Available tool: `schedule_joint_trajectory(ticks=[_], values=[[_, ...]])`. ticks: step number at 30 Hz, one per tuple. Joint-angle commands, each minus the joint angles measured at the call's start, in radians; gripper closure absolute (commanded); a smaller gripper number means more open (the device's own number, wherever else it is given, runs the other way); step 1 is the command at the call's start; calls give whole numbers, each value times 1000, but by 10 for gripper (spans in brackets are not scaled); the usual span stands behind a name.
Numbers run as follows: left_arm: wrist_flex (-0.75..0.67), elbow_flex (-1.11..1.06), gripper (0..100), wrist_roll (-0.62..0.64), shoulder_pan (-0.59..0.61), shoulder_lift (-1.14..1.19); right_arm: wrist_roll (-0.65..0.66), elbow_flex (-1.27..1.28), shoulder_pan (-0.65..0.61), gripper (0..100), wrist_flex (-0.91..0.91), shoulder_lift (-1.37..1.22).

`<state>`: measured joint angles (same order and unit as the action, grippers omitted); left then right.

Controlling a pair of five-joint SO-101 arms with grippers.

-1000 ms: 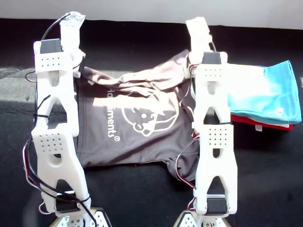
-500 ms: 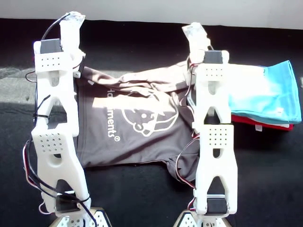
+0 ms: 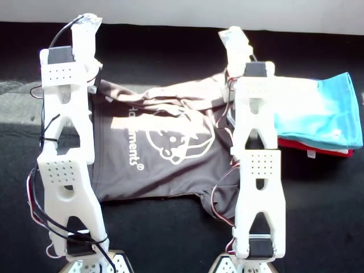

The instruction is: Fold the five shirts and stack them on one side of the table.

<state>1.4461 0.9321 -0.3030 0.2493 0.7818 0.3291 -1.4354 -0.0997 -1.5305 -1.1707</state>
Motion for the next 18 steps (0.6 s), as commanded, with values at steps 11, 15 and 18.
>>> schedule_joint_trajectory(ticks=[11,15,18], values=[[-12,38,987,-8,-10,-10,-28,-1,12,865,10,8],[-12,38,987,-8,-10,-10,-28,1,10,865,10,5],[-12,38,987,-8,-10,-10,-28,-2,7,865,12,-24]])
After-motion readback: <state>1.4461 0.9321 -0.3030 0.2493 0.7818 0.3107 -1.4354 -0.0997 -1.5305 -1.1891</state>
